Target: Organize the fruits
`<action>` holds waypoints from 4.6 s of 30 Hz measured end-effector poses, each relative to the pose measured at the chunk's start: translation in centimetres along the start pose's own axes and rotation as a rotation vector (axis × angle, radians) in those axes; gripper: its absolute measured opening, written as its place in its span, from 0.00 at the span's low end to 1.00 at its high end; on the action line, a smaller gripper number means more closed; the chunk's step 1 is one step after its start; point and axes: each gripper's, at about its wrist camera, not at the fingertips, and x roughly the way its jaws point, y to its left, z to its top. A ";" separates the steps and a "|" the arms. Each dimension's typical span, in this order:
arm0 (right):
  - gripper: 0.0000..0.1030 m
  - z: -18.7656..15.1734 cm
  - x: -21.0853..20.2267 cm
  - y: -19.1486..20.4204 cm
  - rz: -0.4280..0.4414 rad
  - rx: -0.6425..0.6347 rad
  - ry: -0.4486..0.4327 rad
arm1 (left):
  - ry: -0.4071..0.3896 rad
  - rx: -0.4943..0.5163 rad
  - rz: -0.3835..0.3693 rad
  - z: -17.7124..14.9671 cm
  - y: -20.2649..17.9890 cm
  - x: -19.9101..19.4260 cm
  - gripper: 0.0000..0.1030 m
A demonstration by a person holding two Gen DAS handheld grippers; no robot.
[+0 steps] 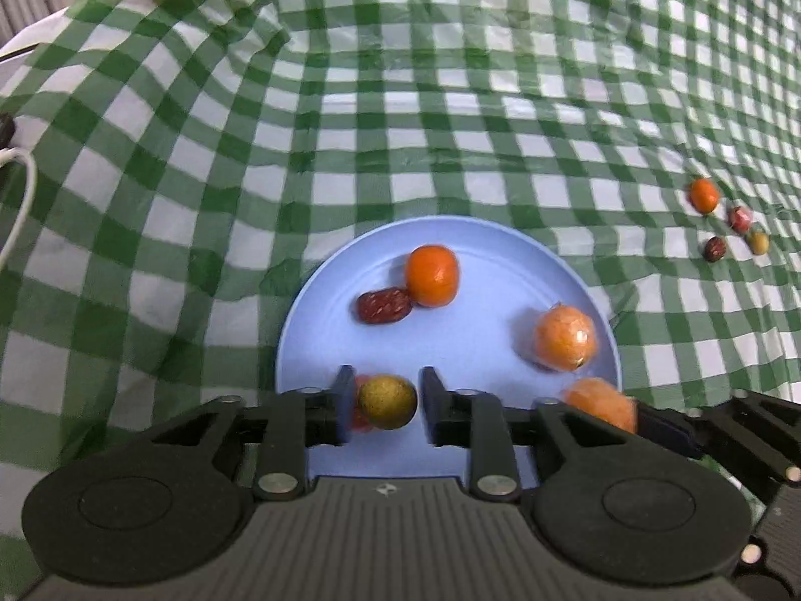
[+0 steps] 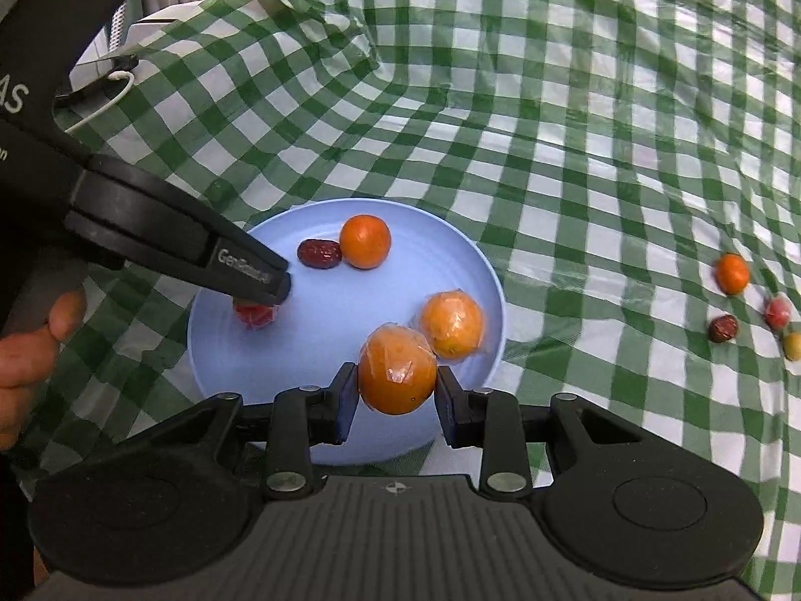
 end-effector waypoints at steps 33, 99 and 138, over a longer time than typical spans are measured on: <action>0.97 -5.5 -16.9 3.5 -0.003 -0.037 -0.156 | -0.174 -0.055 0.046 -10.6 0.8 -17.4 1.00; 0.99 -6.5 -15.6 -9.0 -0.344 0.248 -0.256 | -0.083 0.008 0.030 -5.5 -3.9 -14.2 1.00; 0.28 -4.9 3.3 -30.1 -0.485 0.373 -0.245 | -0.005 0.346 -0.254 16.1 -30.0 13.2 0.36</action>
